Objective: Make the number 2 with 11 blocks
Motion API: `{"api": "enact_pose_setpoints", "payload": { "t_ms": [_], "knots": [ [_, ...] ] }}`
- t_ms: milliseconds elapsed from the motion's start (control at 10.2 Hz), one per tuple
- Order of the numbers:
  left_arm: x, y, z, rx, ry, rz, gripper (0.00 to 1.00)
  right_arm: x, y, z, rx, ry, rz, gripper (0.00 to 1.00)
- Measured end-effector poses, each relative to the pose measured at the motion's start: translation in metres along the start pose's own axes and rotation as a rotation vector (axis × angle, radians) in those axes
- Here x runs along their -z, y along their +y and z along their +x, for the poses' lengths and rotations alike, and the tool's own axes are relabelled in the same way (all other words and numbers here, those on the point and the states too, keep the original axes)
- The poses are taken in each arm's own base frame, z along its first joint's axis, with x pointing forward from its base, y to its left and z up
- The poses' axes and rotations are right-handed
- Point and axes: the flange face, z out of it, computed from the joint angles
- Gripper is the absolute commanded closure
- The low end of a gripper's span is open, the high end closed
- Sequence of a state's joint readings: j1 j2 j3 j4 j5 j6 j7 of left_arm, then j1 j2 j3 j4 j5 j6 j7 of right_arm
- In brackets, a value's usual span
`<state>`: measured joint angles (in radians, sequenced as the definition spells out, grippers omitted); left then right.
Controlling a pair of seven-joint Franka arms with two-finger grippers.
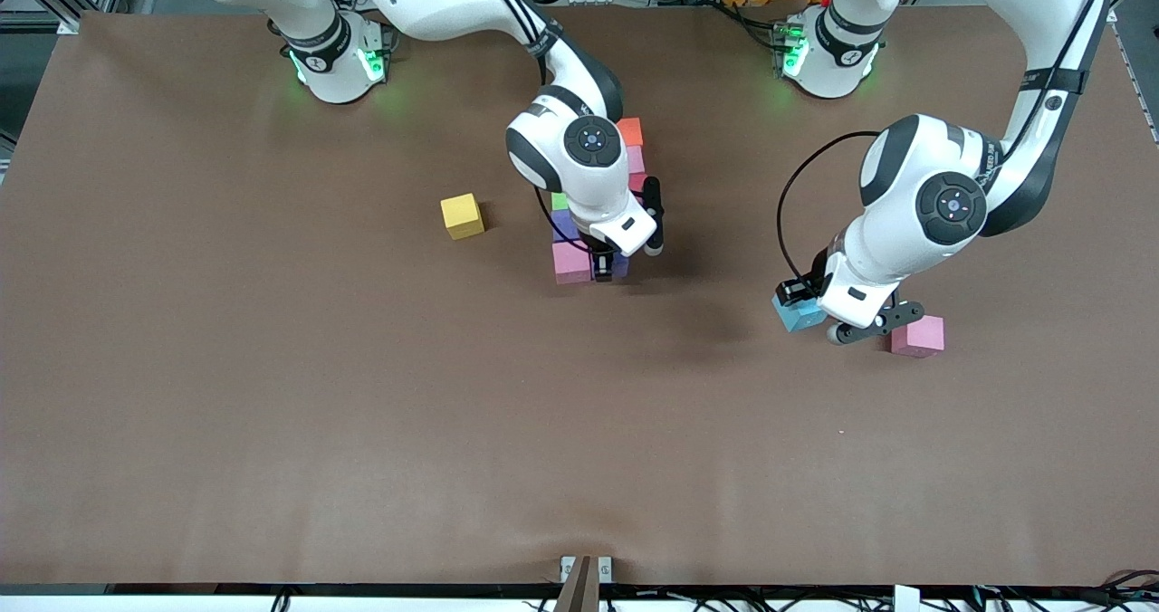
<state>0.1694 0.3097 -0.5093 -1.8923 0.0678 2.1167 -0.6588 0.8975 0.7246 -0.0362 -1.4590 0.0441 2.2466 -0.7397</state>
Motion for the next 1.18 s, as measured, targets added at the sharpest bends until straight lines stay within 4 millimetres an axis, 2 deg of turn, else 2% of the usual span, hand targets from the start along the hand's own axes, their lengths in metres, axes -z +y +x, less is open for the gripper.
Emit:
{"api": "enact_pose_setpoints", "payload": {
  "t_ms": [294, 589, 785, 1178],
  "knots": [
    [-0.002, 0.0, 0.0, 0.0, -0.003, 0.0, 0.87, -0.006, -0.009, 0.007, 0.016, -0.005, 0.006, 0.45],
    [-0.002, 0.0, 0.001, 0.005, -0.005, -0.001, 0.87, -0.022, -0.017, 0.009, 0.026, -0.023, 0.021, 0.45],
    [-0.002, 0.001, 0.0, 0.058, -0.016, 0.009, 0.87, -0.034, -0.022, 0.01, 0.032, -0.036, 0.032, 0.45],
    [-0.002, 0.013, -0.013, 0.186, -0.04, 0.028, 0.86, -0.044, -0.023, 0.008, 0.032, -0.048, 0.04, 0.45]
  ]
}}
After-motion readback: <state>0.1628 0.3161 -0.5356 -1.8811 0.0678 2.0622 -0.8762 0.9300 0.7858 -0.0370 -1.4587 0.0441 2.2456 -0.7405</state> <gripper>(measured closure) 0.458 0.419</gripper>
